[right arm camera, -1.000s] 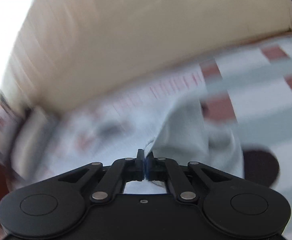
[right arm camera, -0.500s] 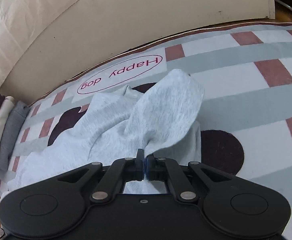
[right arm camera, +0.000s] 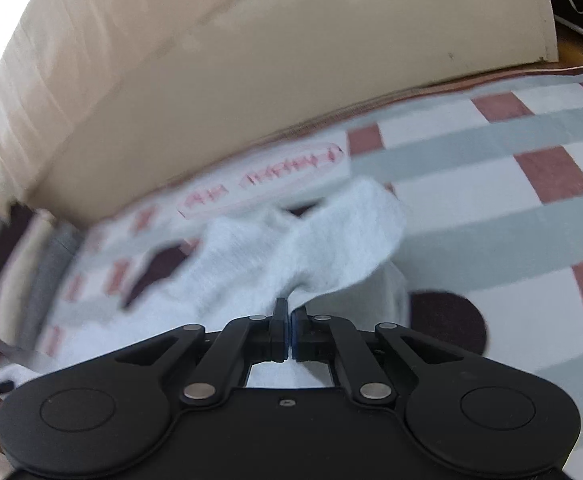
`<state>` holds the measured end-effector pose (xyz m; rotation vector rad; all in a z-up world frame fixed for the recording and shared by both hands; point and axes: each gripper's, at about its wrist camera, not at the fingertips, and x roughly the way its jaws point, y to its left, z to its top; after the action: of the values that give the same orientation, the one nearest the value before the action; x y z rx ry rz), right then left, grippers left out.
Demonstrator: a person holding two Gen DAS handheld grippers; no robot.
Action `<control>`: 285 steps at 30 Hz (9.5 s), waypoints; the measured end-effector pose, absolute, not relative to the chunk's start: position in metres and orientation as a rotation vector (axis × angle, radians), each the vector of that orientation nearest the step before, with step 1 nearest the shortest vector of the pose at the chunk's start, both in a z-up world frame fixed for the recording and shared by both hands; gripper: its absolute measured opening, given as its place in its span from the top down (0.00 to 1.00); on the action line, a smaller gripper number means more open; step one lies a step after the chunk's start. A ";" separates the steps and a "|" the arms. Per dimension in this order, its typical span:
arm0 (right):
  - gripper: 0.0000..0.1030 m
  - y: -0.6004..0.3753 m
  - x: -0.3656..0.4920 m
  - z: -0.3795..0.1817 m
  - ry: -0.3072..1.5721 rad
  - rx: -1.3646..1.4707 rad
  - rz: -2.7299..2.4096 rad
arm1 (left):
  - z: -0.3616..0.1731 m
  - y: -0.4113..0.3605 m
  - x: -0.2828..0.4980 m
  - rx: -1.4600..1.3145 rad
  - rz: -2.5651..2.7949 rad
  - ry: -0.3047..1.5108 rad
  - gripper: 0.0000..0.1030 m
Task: Fold clothes
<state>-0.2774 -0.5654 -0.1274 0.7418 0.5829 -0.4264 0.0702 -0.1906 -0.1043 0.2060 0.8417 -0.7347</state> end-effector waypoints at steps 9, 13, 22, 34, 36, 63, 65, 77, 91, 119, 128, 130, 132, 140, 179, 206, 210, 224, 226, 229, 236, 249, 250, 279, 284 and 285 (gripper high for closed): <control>0.97 -0.598 -0.221 -0.043 0.438 0.780 -0.251 | -0.041 -0.184 0.095 0.095 -0.674 0.662 0.97; 0.97 -0.625 -0.125 0.015 0.580 0.517 -0.209 | -0.026 -0.206 0.142 0.134 -0.604 0.617 0.97; 0.56 -0.603 0.025 0.038 0.521 0.072 -0.309 | -0.052 -0.262 0.275 0.229 -0.175 0.534 0.97; 0.53 -0.636 -0.103 -0.092 0.748 0.350 -0.483 | -0.116 -0.244 0.262 0.190 -0.124 0.832 0.76; 0.53 -0.645 -0.127 -0.102 0.765 0.413 -0.501 | -0.118 -0.244 0.236 0.168 -0.204 0.838 0.66; 0.35 -0.641 -0.133 -0.177 0.820 0.912 -0.382 | -0.152 -0.325 0.129 0.050 -0.591 1.098 0.60; 0.33 -0.645 -0.144 -0.192 0.760 1.039 -0.415 | -0.159 -0.345 0.128 -0.015 -0.626 1.154 0.60; 0.89 -0.601 -0.095 -0.158 0.641 0.644 -0.182 | -0.116 -0.503 0.134 0.122 -0.875 0.972 0.60; 0.64 -0.511 -0.078 -0.165 0.834 0.382 0.060 | -0.157 -0.526 0.116 0.419 -0.943 0.917 0.54; 0.44 -0.620 -0.192 -0.164 0.985 0.237 -0.424 | -0.177 -0.577 0.087 0.708 -0.984 0.771 0.80; 0.97 -0.633 -0.244 -0.137 0.628 0.488 -0.403 | -0.144 -0.560 0.156 0.225 -1.109 0.951 0.97; 0.97 -0.633 -0.265 -0.124 0.555 0.528 -0.448 | -0.133 -0.565 0.167 0.094 -1.155 0.970 0.97; 0.97 -0.632 -0.284 -0.113 0.509 0.555 -0.493 | -0.124 -0.573 0.175 -0.025 -1.196 0.980 0.97; 0.98 -0.643 -0.301 -0.157 0.673 0.673 -0.714 | -0.154 -0.655 0.158 0.066 -1.100 1.037 0.93; 0.95 -0.776 -0.166 -0.191 0.266 1.189 -0.609 | -0.162 -0.401 0.140 0.279 -0.767 1.083 0.67; 0.52 -0.765 -0.104 -0.152 0.753 0.538 -0.604 | -0.108 -0.529 0.188 0.402 -1.118 0.867 0.41; 0.52 -0.768 -0.112 -0.165 0.793 0.551 -0.572 | -0.122 -0.591 0.205 0.494 -1.073 0.770 0.41; 0.46 -0.778 -0.113 -0.191 0.840 0.597 -0.531 | -0.177 -0.661 0.209 0.576 -1.067 0.863 0.94; 0.49 -0.762 -0.106 -0.193 0.849 0.473 -0.542 | -0.168 -0.658 0.198 0.591 -1.033 0.758 0.94; 0.69 -0.745 -0.101 -0.195 0.878 0.303 -0.553 | -0.138 -0.645 0.183 0.563 -0.954 0.520 0.94; 0.92 -0.748 -0.106 -0.193 0.876 0.321 -0.570 | -0.117 -0.641 0.195 0.473 -0.747 0.403 0.87; 0.75 -0.742 -0.159 -0.179 0.802 0.594 -0.832 | -0.112 -0.544 0.154 0.353 -0.847 0.760 0.60; 0.74 -0.740 -0.172 -0.178 0.770 0.696 -0.794 | -0.114 -0.532 0.141 0.361 -0.883 0.782 0.59; 0.44 -0.514 -0.421 -0.171 0.813 1.218 -0.498 | -0.157 -0.234 0.085 0.359 -0.310 1.122 0.48; 0.92 -0.511 -0.409 -0.163 0.680 1.207 -0.468 | -0.154 -0.220 0.095 0.250 -0.301 1.152 0.48; 0.92 -0.511 -0.405 -0.154 0.654 1.167 -0.457 | -0.153 -0.218 0.096 0.240 -0.301 1.146 0.48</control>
<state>-0.4048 -0.5112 -0.1539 1.1668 0.6538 -0.4565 0.0956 -0.2176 -0.1531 0.2395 1.1456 -0.3008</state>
